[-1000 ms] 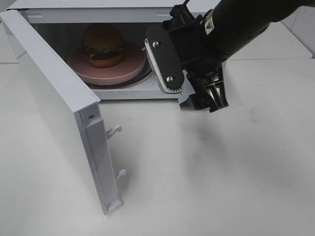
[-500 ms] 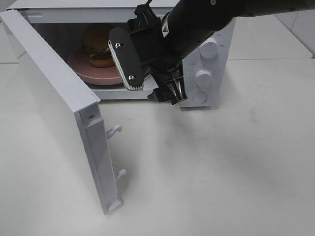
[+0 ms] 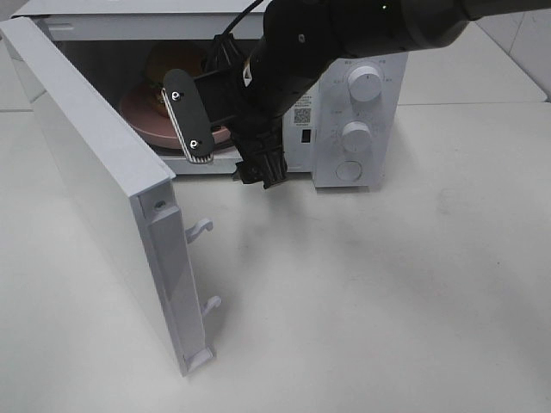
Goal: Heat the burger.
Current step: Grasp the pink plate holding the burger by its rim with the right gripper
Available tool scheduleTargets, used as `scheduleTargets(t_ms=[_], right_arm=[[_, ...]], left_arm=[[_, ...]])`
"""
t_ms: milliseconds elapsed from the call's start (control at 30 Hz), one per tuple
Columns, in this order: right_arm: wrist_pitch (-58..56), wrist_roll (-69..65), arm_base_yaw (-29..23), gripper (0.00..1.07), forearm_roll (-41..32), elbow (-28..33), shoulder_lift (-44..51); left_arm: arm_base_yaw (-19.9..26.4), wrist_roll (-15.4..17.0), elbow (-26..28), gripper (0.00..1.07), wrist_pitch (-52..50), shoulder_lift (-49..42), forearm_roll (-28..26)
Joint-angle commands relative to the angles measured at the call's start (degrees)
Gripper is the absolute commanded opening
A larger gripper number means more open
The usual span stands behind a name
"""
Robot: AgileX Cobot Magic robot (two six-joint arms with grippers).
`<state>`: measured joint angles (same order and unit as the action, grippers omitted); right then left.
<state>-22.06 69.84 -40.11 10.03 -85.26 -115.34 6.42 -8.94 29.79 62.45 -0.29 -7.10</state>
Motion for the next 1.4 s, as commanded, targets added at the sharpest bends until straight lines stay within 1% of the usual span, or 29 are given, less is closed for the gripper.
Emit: scheduleTargets(t_ms=[33, 67, 133, 167, 233, 333, 400, 433, 467, 500, 533, 600, 633, 667, 767, 867, 900, 933, 967, 1033, 1133, 1167, 1200, 1233, 1267, 1300, 1367, 1400], right_arm=[[0.4, -1.6, -0.11, 0.93, 0.06, -3.78, -3.09], [0.4, -1.6, -0.11, 0.93, 0.06, -3.78, -3.09], [0.4, -3.38, -0.11, 0.92, 0.17, -6.3, -5.21], [0.4, -3.38, -0.11, 0.92, 0.17, -6.3, -5.21], [0.06, -3.72, -0.11, 0.91, 0.17, -8.59, -7.39], [-0.06, -3.72, -0.11, 0.91, 0.17, -9.97, -8.82], [-0.17, -3.78, -0.11, 0.9, 0.11, -12.32, -10.89], [-0.17, -3.78, -0.11, 0.9, 0.11, -12.32, -10.89], [-0.86, -3.84, -0.11, 0.9, 0.11, -13.92, -12.26], [-0.86, -3.84, -0.11, 0.9, 0.11, -13.92, -12.26], [-1.78, -4.76, -0.11, 0.9, 0.06, -15.87, -13.69], [-1.78, -5.33, -0.11, 0.9, 0.06, -16.62, -14.21], [-2.01, -6.02, -0.11, 0.9, 0.06, -18.39, -15.47], [-2.01, -6.02, -0.11, 0.9, 0.06, -18.39, -15.47], [-4.64, -6.82, 0.11, 0.89, 0.06, -23.95, -19.08], [-5.5, -6.82, 0.11, 0.89, 0.06, -25.1, -19.88], [-6.82, -6.82, 0.11, 0.89, -0.06, -27.56, -21.26], [-7.33, -6.93, 0.11, 0.88, -0.34, -28.88, -22.06], [-7.33, -6.93, 0.11, 0.88, -0.34, -28.88, -22.06], [-8.14, -7.45, 0.11, 0.86, -1.66, -32.72, -24.41], [-8.19, -7.56, 0.34, 0.84, -1.89, -33.29, -24.81], [-8.37, -7.79, 0.8, 0.79, -2.86, -33.92, -25.32], [-8.37, -7.73, 1.49, 0.71, -2.98, -34.09, -25.73], [-8.37, -7.73, 1.49, 0.71, -2.98, -34.09, -25.73], [-8.25, -7.73, 1.55, 0.65, -2.98, -34.09, -25.9], [-8.25, -7.73, 1.55, 0.65, -2.98, -34.09, -25.9], [-7.45, -7.56, 1.95, 0.35, -2.92, -34.09, -26.3], [-7.45, -7.56, 1.95, 0.35, -2.92, -34.09, -26.3]], left_arm=[[0.0, 0.29, -0.06, 0.98, -0.97, -1.09, -0.23], [0.0, 0.29, -0.06, 0.98, -0.97, -1.09, -0.23], [0.0, 0.29, -0.06, 0.98, -0.97, -1.09, -0.23], [0.0, 0.29, -0.06, 0.98, -0.97, -1.09, -0.23], [0.0, 0.29, -0.06, 0.98, -0.97, -1.09, -0.23], [0.0, 0.29, -0.06, 0.98, -0.97, -1.09, -0.23], [0.0, 0.29, -0.06, 0.98, -0.97, -1.09, -0.23], [0.0, 0.29, -0.06, 0.98, -0.97, -1.09, -0.23], [0.0, 0.29, -0.06, 0.98, -0.97, -1.09, -0.23], [0.0, 0.29, -0.06, 0.98, -0.97, -1.09, -0.23], [0.0, 0.29, -0.06, 0.98, -0.97, -1.09, -0.23], [0.0, 0.29, -0.06, 0.98, -0.97, -1.09, -0.23], [0.0, 0.29, -0.06, 0.98, -0.97, -1.09, -0.23], [0.0, 0.29, -0.06, 0.98, -0.97, -1.09, -0.23], [0.0, 0.29, -0.06, 0.98, -0.97, -1.09, -0.23], [0.0, 0.29, -0.06, 0.98, -0.97, -1.09, -0.23], [0.0, 0.29, -0.06, 0.98, -0.97, -1.09, -0.23], [0.0, 0.29, -0.06, 0.98, -0.97, -1.09, -0.23], [0.0, 0.29, -0.06, 0.98, -0.97, -1.09, -0.23], [0.0, 0.29, -0.06, 0.98, -0.97, -1.09, -0.23], [0.0, 0.29, -0.06, 0.98, -0.97, -1.09, -0.23], [0.0, 0.29, -0.06, 0.98, -0.97, -1.09, -0.23], [0.0, 0.29, -0.06, 0.98, -0.97, -1.09, -0.23], [0.0, 0.29, -0.06, 0.98, -0.97, -1.09, -0.23], [0.0, 0.29, -0.06, 0.98, -0.97, -1.09, -0.23], [0.0, 0.29, -0.06, 0.98, -0.97, -1.09, -0.23], [0.0, 0.29, -0.06, 0.98, -0.97, -1.09, -0.23], [0.0, 0.29, -0.06, 0.98, -0.97, -1.09, -0.23]])
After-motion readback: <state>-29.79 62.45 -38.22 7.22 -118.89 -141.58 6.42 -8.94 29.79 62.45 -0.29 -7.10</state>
